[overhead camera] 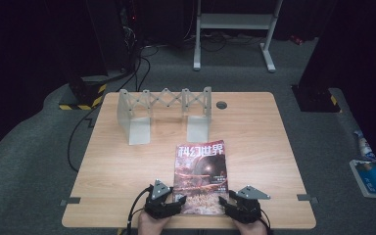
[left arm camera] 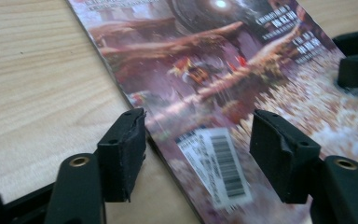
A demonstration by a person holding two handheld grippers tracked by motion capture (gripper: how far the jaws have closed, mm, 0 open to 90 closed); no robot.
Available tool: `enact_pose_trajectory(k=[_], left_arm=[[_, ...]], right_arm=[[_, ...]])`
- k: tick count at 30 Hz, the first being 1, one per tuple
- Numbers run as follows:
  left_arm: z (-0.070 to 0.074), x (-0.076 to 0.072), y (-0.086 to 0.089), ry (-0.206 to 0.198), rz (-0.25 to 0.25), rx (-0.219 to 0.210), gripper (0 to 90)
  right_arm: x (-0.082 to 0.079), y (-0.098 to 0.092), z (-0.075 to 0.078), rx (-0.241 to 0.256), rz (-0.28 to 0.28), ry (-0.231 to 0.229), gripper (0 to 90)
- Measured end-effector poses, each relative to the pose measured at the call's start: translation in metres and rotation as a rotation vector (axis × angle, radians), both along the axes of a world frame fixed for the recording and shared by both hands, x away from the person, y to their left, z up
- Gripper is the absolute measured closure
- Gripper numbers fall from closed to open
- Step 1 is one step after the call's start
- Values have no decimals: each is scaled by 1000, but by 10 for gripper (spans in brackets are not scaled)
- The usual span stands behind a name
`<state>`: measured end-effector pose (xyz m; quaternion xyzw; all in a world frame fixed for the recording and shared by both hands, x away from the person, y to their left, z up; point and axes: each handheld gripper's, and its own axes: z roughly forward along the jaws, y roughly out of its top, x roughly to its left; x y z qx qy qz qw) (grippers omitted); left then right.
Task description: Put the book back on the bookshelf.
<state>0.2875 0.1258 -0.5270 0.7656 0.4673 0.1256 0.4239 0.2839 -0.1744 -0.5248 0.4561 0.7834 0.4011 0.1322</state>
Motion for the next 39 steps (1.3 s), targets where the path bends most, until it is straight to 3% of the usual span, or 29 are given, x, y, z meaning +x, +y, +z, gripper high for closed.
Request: enact_pose_trajectory(k=[5,7,13,20,26,31,35,39], left_arm=[[0,16,3,2,46,-7,333],[0,21,2,-6,57,11,332],[-4,28,0,-59,86,39,338],[-7,28,-2,-95,99,53,340],[-8,28,-3,-98,95,53,349],[-8,27,-3,-101,100,53,360],[-8,27,-4,-103,103,51,362],[-8,26,-5,-105,106,52,364]], right_arm=[[7,-1,2,3,-5,6,512],[10,-2,4,4,-9,14,519],[25,-5,12,19,-20,23,546],[47,-4,21,-3,-13,27,554],[66,-2,27,-24,-29,34,556],[89,1,30,-36,-33,86,585],[102,1,32,-18,-32,142,591],[111,5,36,-26,-32,140,570]])
